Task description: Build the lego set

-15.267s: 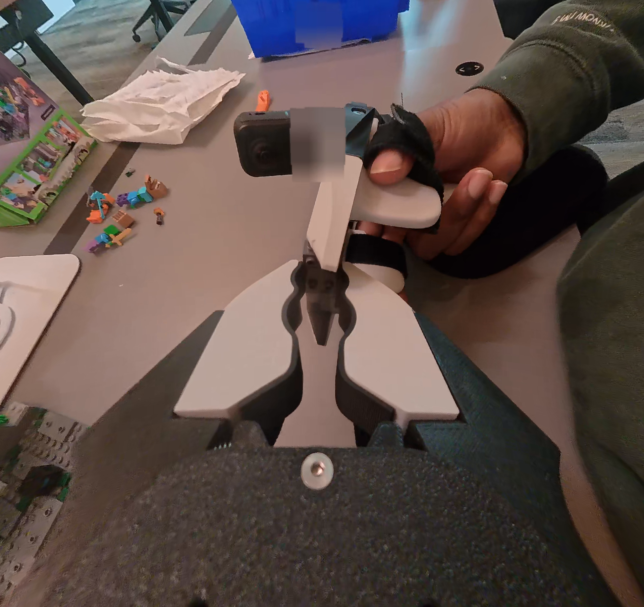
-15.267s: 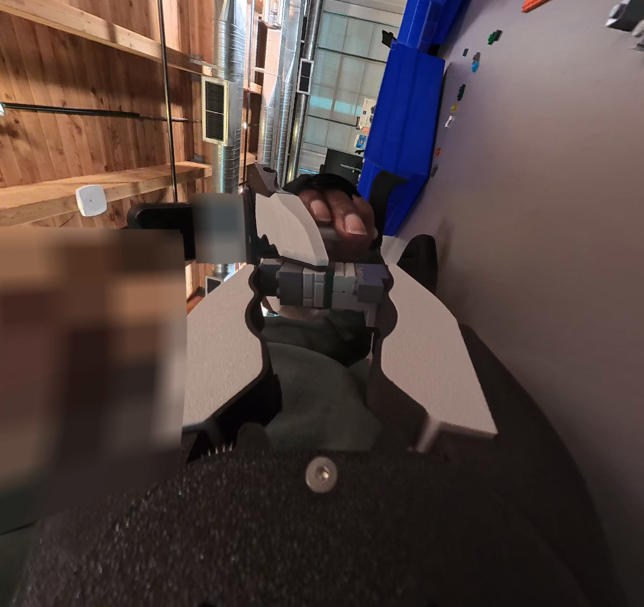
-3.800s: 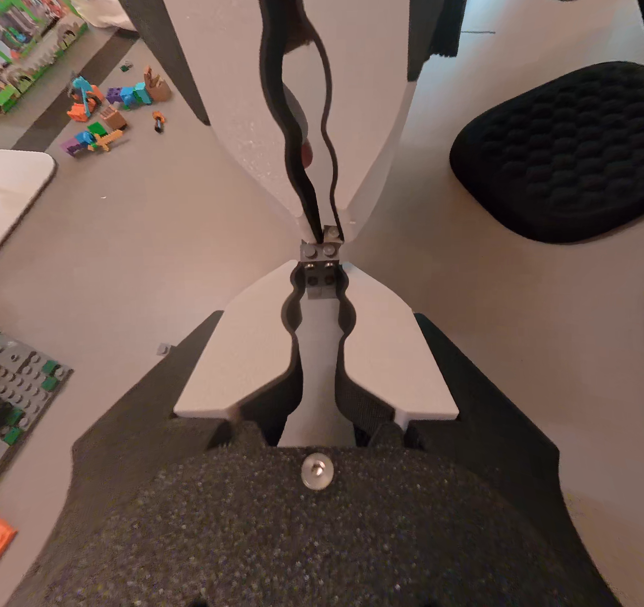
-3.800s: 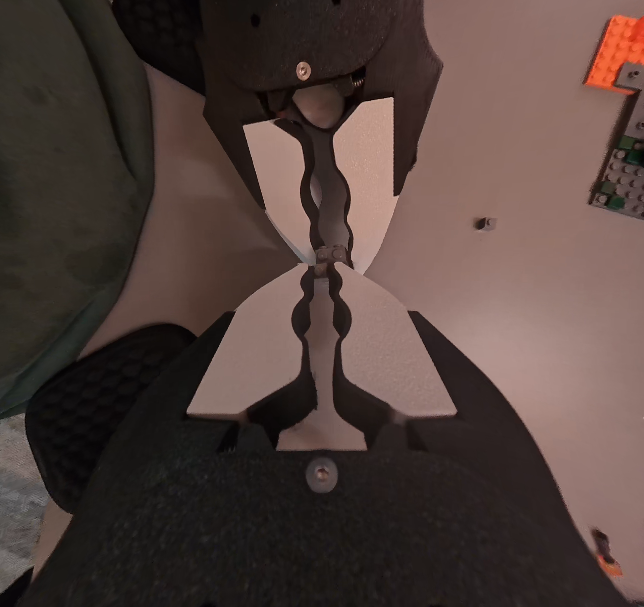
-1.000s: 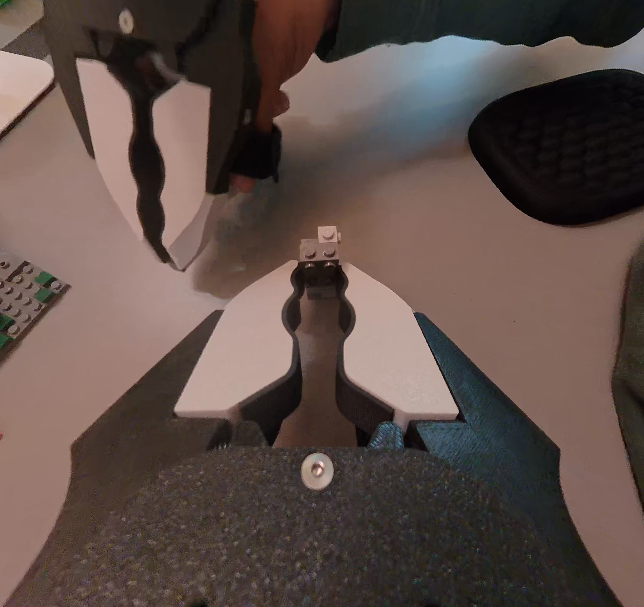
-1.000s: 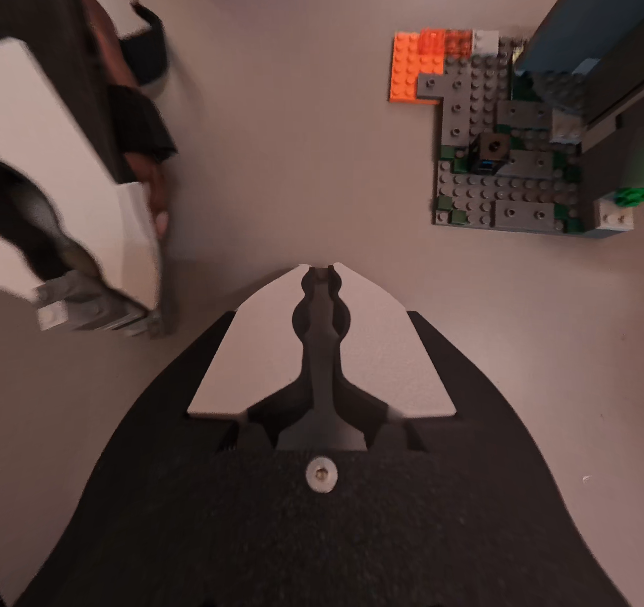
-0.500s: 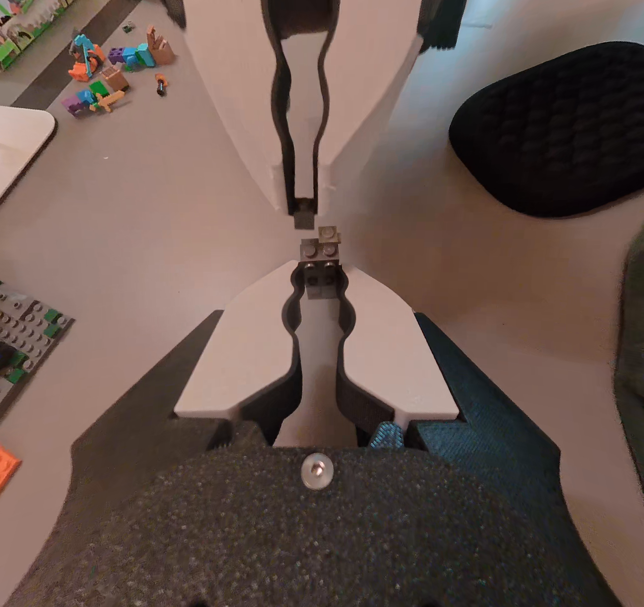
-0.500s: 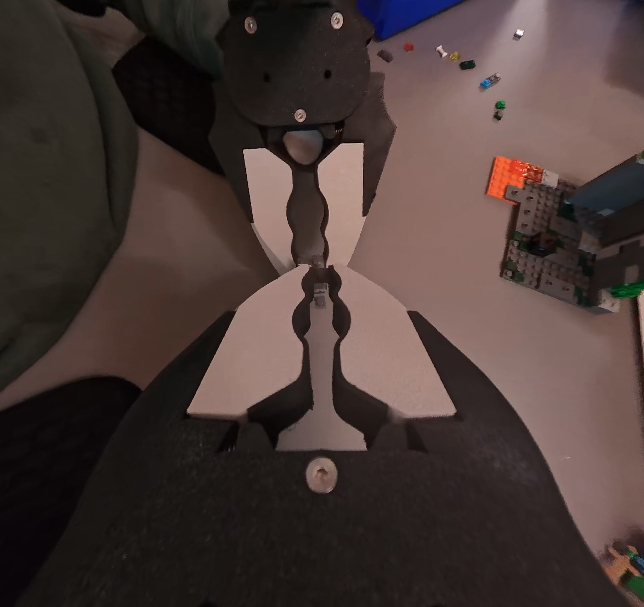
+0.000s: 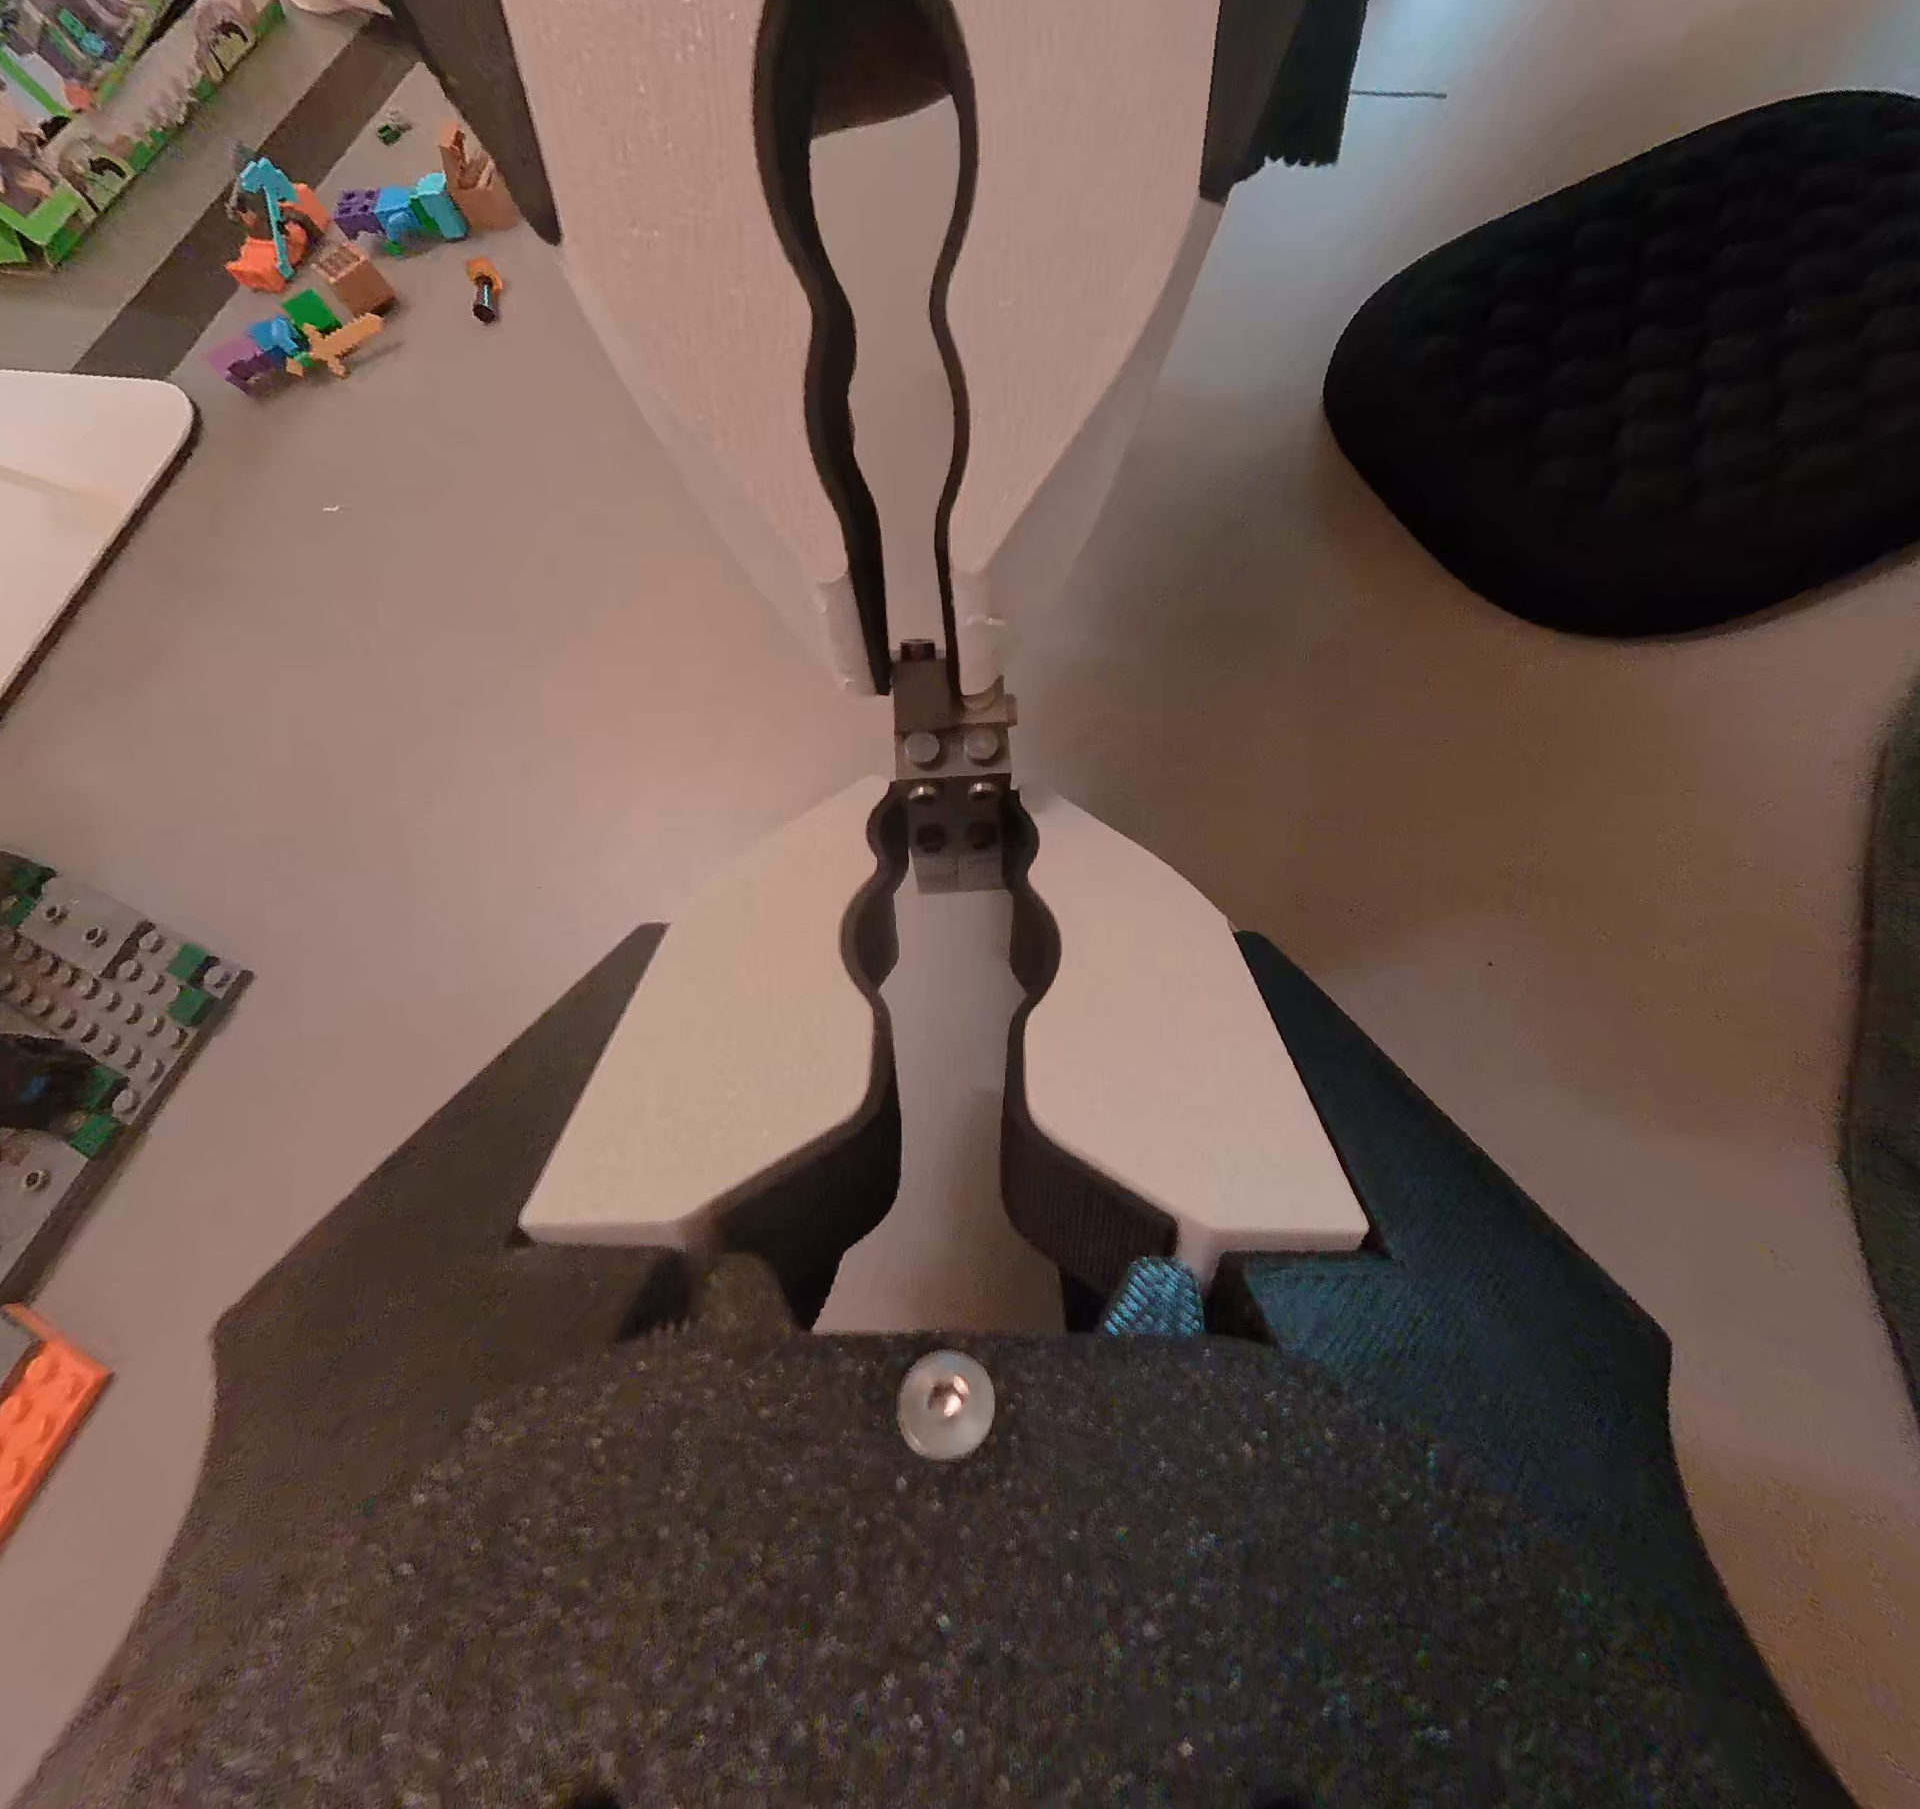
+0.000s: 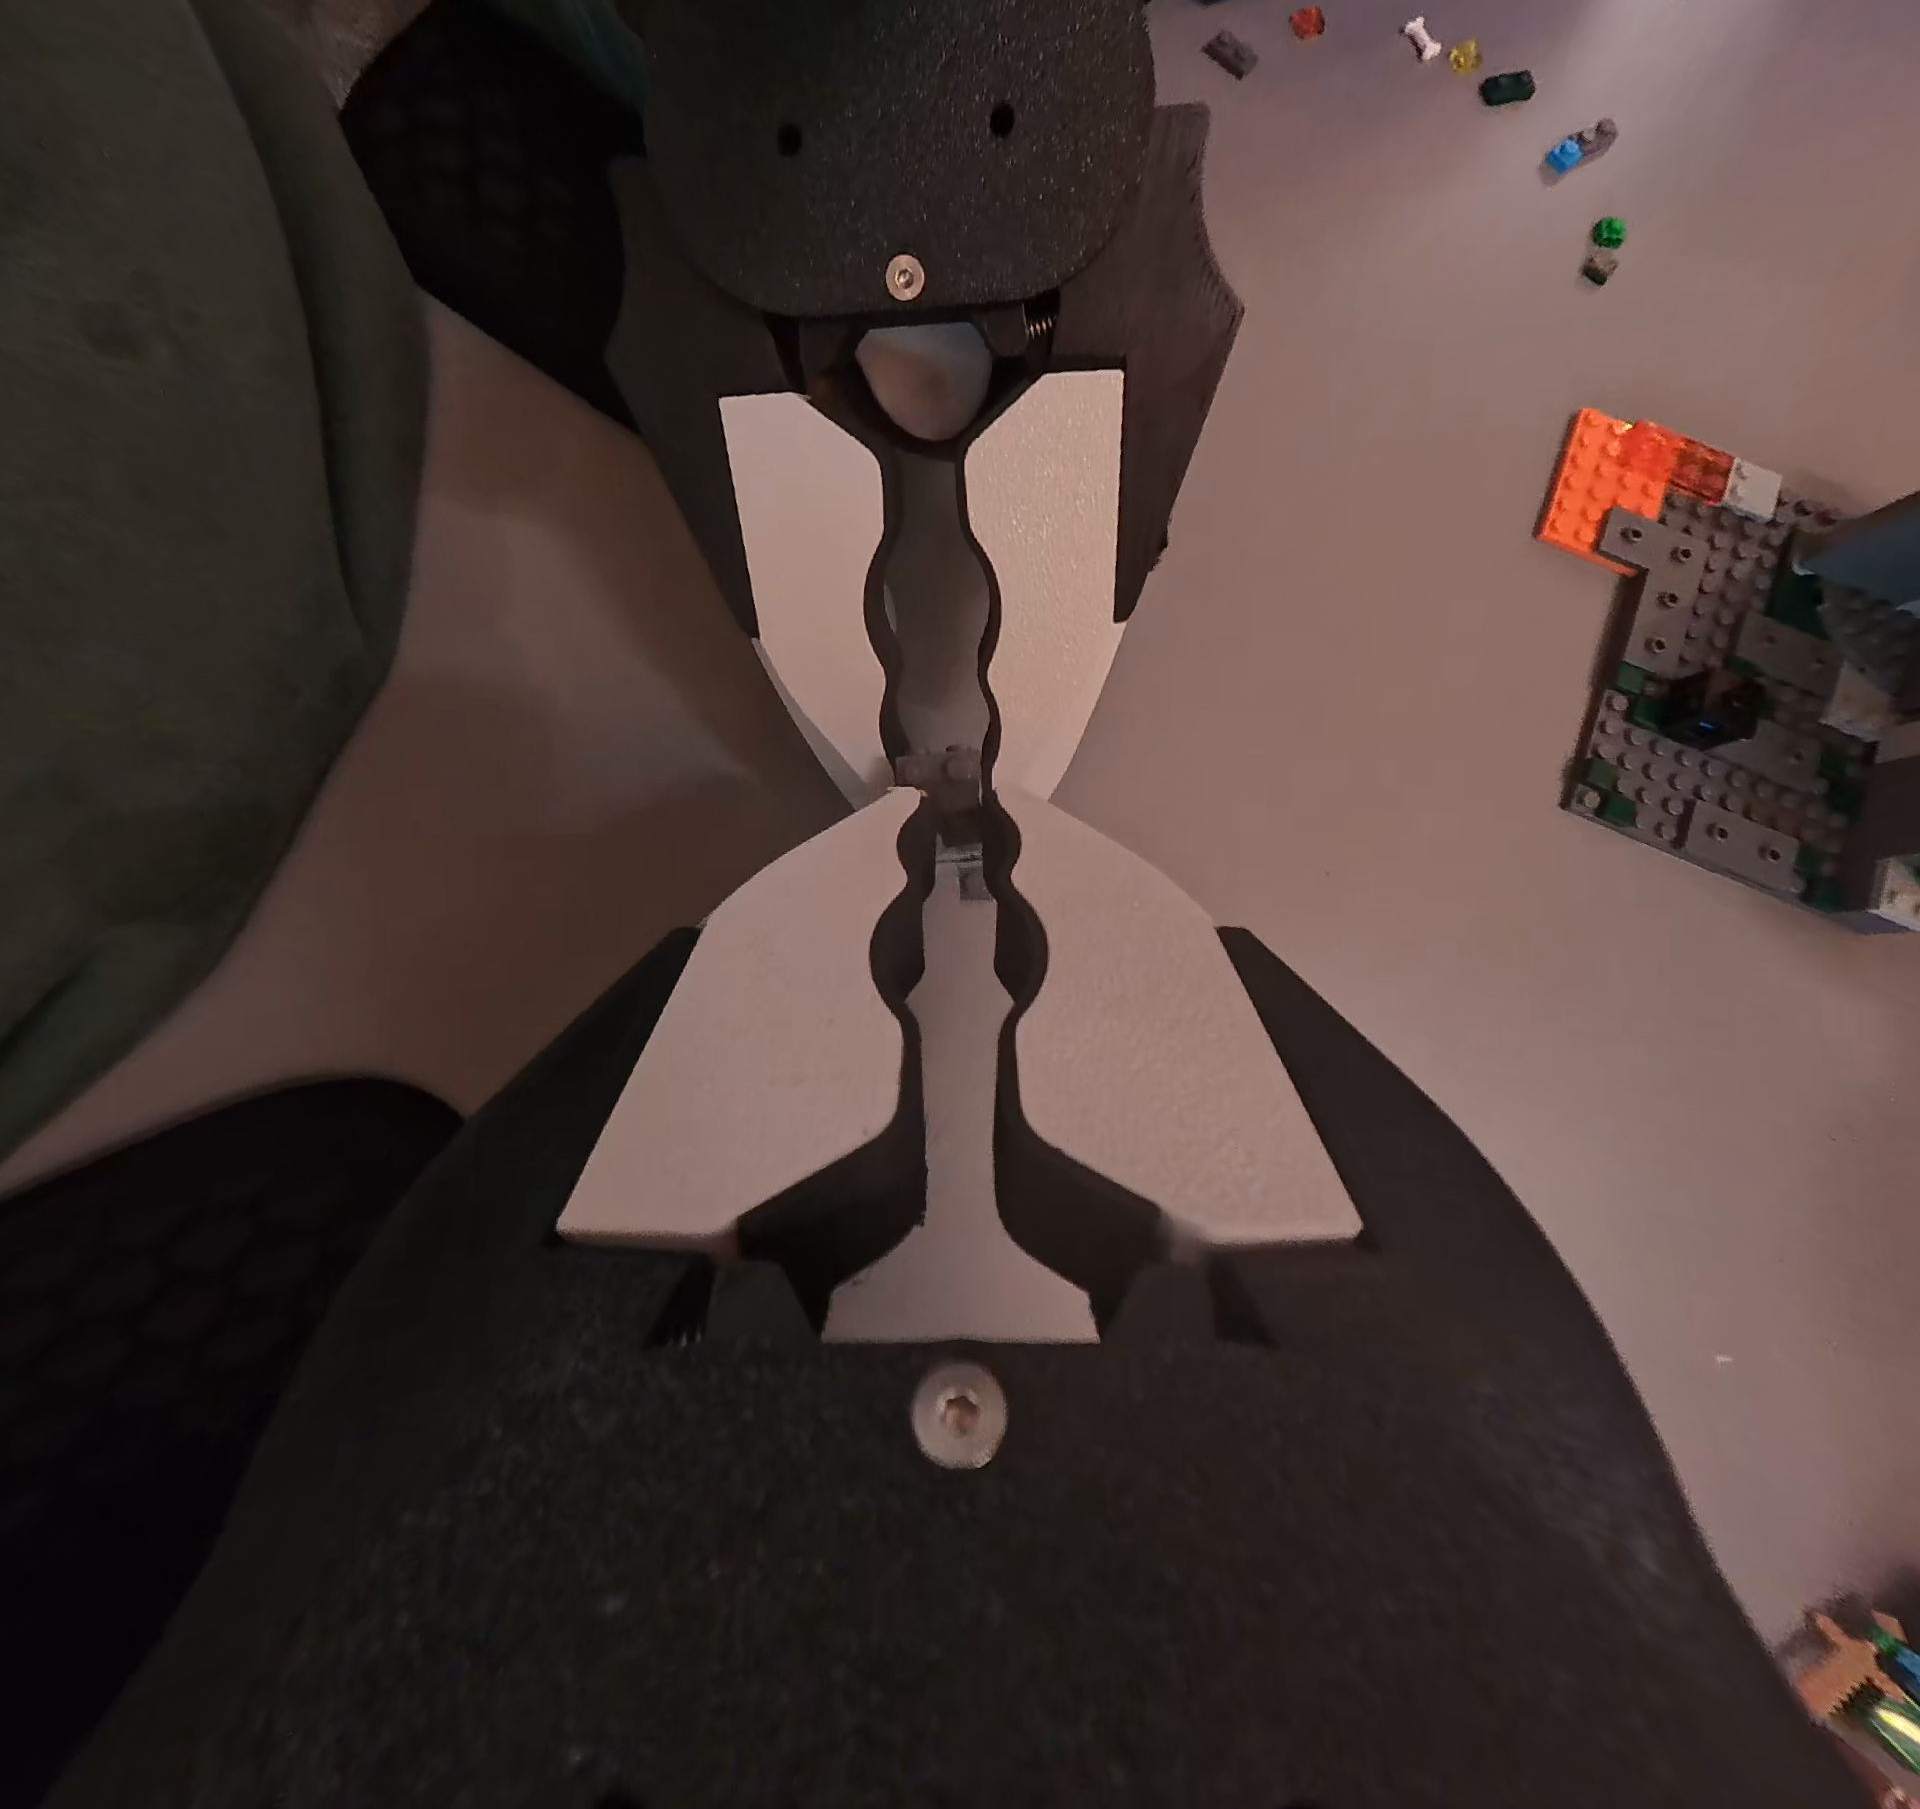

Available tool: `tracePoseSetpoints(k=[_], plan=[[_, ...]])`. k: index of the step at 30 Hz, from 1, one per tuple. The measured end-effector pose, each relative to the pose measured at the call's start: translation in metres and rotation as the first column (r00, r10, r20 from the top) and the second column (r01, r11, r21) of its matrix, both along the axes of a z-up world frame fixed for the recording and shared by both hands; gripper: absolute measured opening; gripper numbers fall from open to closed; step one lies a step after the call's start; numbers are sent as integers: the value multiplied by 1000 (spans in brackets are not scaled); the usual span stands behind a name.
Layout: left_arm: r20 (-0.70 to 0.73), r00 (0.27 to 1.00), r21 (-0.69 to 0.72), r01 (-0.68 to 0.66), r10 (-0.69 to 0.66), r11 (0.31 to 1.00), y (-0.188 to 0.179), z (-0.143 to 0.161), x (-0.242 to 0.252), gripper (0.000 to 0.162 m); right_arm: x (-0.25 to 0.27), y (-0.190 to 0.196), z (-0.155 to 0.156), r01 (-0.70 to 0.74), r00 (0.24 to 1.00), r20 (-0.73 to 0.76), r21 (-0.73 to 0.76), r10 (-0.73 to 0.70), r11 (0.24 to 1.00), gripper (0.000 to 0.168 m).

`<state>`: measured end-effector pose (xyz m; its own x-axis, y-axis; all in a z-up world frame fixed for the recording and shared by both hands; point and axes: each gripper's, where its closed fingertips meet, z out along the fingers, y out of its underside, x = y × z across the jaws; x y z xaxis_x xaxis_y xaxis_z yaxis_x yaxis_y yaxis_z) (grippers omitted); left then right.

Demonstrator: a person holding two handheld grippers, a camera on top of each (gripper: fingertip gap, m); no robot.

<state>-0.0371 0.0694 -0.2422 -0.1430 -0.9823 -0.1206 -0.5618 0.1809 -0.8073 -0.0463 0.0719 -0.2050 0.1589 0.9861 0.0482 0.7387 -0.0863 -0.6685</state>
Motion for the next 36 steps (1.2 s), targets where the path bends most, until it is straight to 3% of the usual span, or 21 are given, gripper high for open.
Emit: tracePoseSetpoints(k=[16,36], plan=[[-3,1000,23,14,-13,1000,-4,0,1,17,3,-1,-4,-37,974,221,-93,57,995,7],[47,999,53,-4,2,999,0,10,0,17,-7,-6,8,-41,993,102,-151,57,988,16]])
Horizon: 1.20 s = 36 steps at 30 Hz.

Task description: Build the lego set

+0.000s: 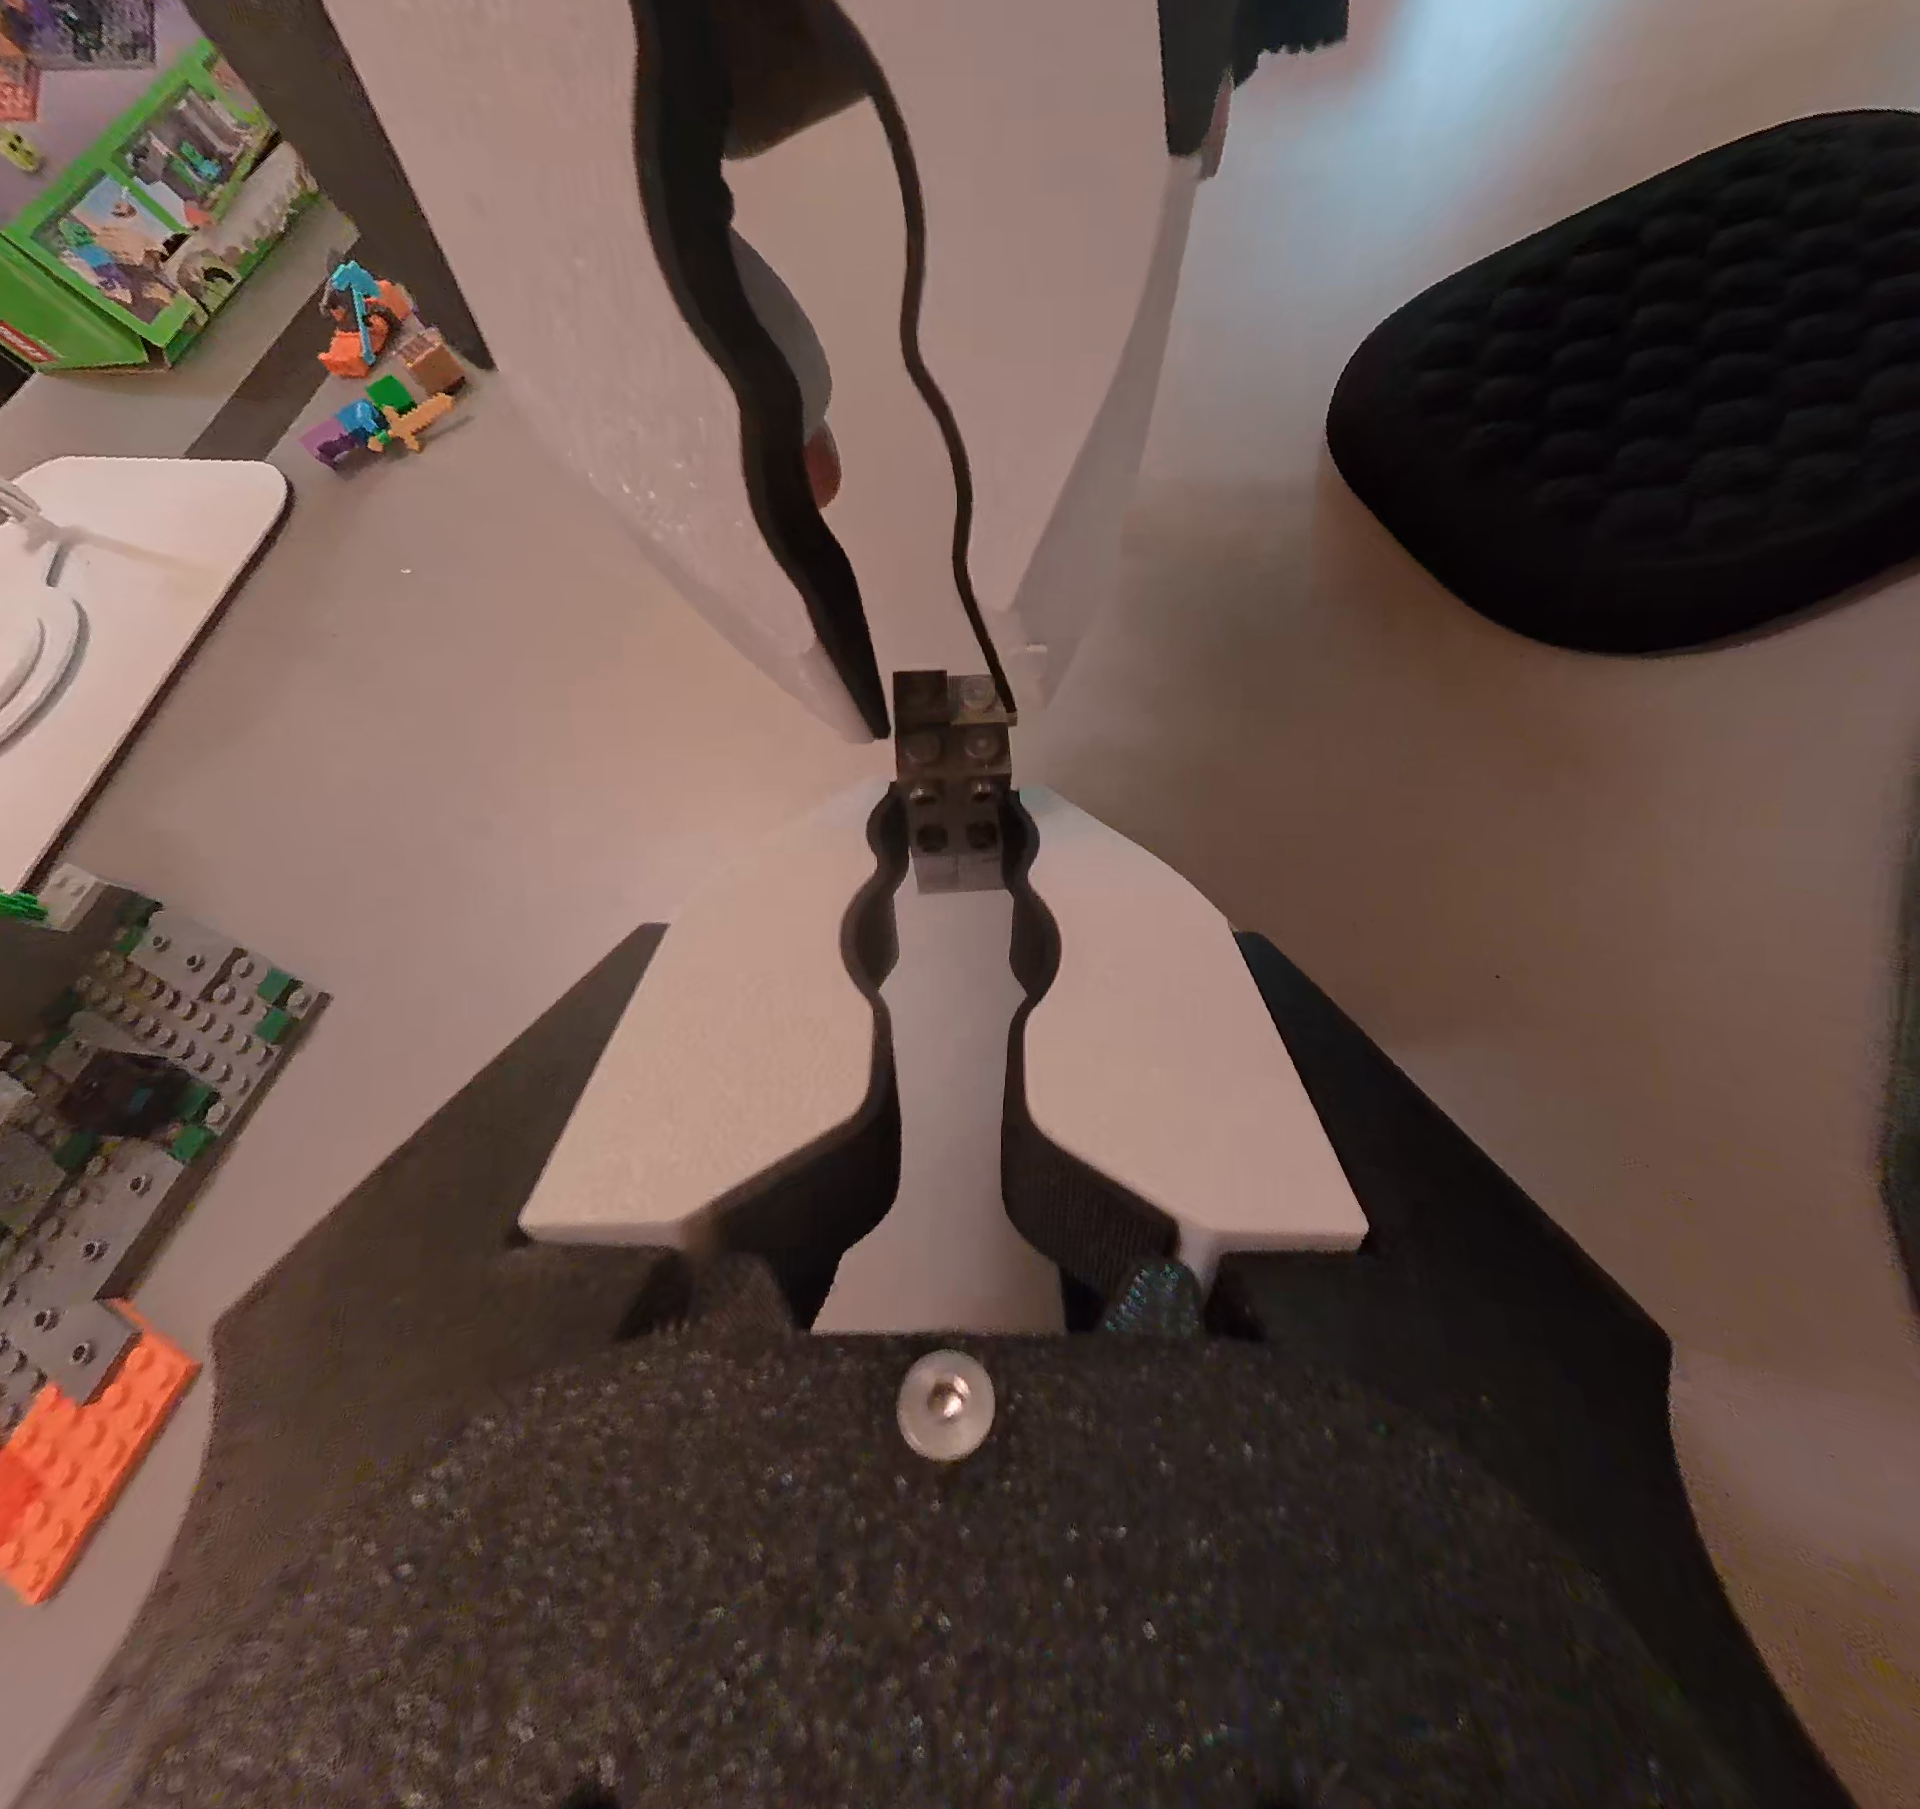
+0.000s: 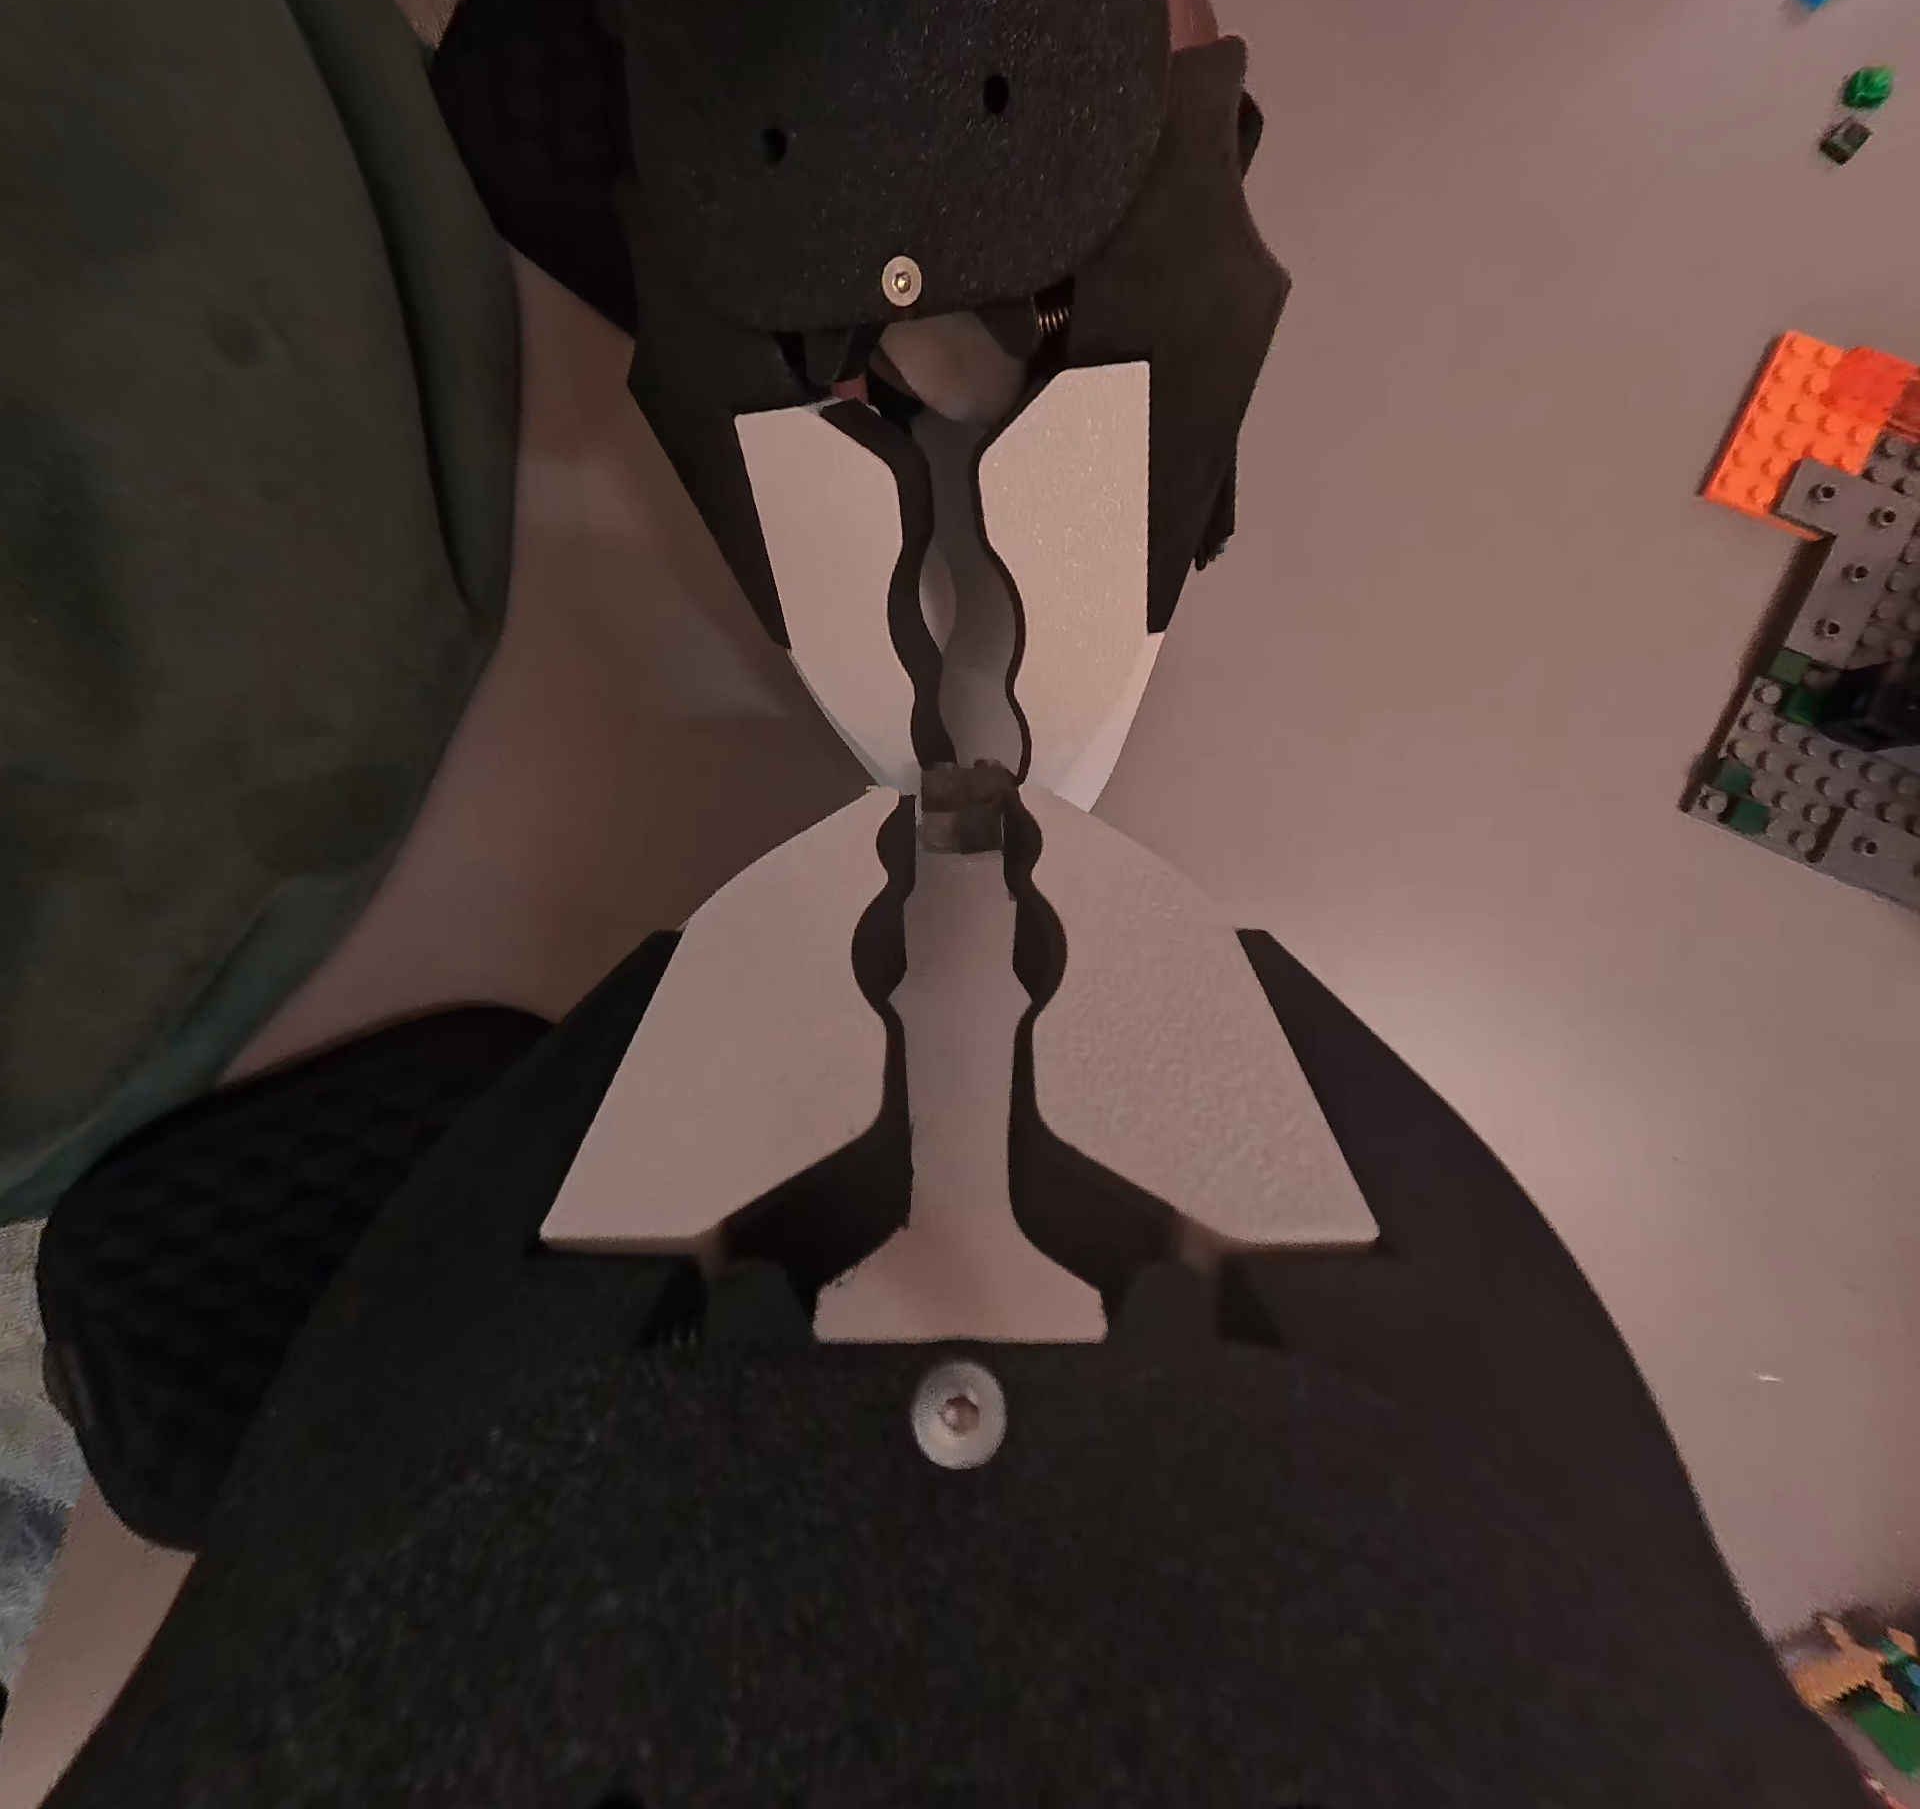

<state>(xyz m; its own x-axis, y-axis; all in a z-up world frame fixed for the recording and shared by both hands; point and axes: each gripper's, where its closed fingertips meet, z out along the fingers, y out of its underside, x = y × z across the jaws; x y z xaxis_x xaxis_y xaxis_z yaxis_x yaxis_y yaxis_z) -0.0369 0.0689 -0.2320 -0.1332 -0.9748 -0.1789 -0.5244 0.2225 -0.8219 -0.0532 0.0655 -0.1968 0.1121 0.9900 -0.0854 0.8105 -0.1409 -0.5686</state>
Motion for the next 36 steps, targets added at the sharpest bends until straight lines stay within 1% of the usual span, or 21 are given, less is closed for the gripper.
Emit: tracePoseSetpoints(k=[5,10,14,17,20,24,26,29,36], plan=[[5,1000,3,-2,2,1000,0,1,0,17,0,5,14,61,992,-113,-25,-64,998,19],[11,1000,8,-2,2,1000,1,2,0,17,9,11,22,170,944,-263,-128,-199,977,26],[18,1000,16,-3,3,1000,1,3,1,17,20,14,20,267,860,-365,-272,-356,925,32],[23,1000,20,-3,2,1000,1,4,1,17,29,14,15,315,768,-416,-416,-486,853,36],[26,1000,27,-1,1,1000,1,4,2,17,34,10,4,316,674,-419,-580,-608,751,43],[36,999,41,2,-3,999,0,5,3,17,34,1,-15,310,600,-403,-679,-691,665,59],[49,999,52,0,-3,999,0,6,3,17,31,-3,-18,294,569,-403,-714,-717,635,65],[71,997,63,-10,5,998,2,10,4,17,24,-8,-19,265,525,-404,-759,-749,595,69],[91,996,92,-17,8,996,2,13,6,17,14,-8,-12,208,461,-415,-808,-784,550,73]])
